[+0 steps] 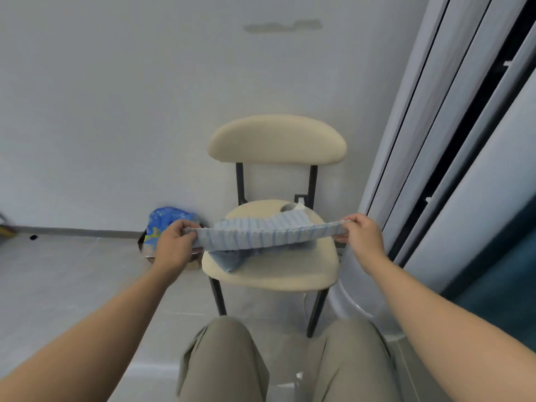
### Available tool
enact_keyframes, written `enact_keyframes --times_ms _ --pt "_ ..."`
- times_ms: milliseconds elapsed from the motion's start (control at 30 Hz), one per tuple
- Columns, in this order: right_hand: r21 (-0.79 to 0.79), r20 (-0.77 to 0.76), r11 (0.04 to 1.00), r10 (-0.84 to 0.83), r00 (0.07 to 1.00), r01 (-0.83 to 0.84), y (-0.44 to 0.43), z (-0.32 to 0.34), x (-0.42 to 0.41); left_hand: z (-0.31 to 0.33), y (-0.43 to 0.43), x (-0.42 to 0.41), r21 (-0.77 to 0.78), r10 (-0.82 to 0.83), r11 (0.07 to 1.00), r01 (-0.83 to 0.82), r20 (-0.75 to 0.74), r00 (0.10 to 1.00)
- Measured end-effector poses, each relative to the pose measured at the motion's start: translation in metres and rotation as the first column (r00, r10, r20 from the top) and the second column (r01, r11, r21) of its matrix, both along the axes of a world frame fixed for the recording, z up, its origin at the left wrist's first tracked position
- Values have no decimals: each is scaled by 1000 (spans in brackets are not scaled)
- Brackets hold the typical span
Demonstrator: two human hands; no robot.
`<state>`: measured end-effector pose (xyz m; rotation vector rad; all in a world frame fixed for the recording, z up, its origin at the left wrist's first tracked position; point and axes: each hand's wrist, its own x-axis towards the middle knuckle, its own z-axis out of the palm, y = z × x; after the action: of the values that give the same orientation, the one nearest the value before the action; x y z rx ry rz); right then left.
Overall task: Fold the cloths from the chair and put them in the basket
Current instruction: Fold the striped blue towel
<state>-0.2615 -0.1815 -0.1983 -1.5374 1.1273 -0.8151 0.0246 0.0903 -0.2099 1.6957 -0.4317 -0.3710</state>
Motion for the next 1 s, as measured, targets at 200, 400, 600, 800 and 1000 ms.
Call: enact_keyframes --times_ms 200,400,600,800,1000 --pt "37 -79 998 -45 996 48 33 -39 -25 -39 30 -27 123 -21 992 21 -2 1000" --pt "-84 -117 991 -115 986 106 41 -51 -33 -37 38 -30 134 -53 990 48 31 998" --pt "-89 -224 995 -70 972 51 13 -54 -4 -24 2 2 241 -74 970 40 132 988" --pt "-120 -419 989 31 908 -89 -64 -57 57 -27 -68 71 404 -128 913 53 161 979" --pt "-17 -564 932 290 773 -363 -134 -87 115 -74 -124 131 480 -134 868 128 -21 991"
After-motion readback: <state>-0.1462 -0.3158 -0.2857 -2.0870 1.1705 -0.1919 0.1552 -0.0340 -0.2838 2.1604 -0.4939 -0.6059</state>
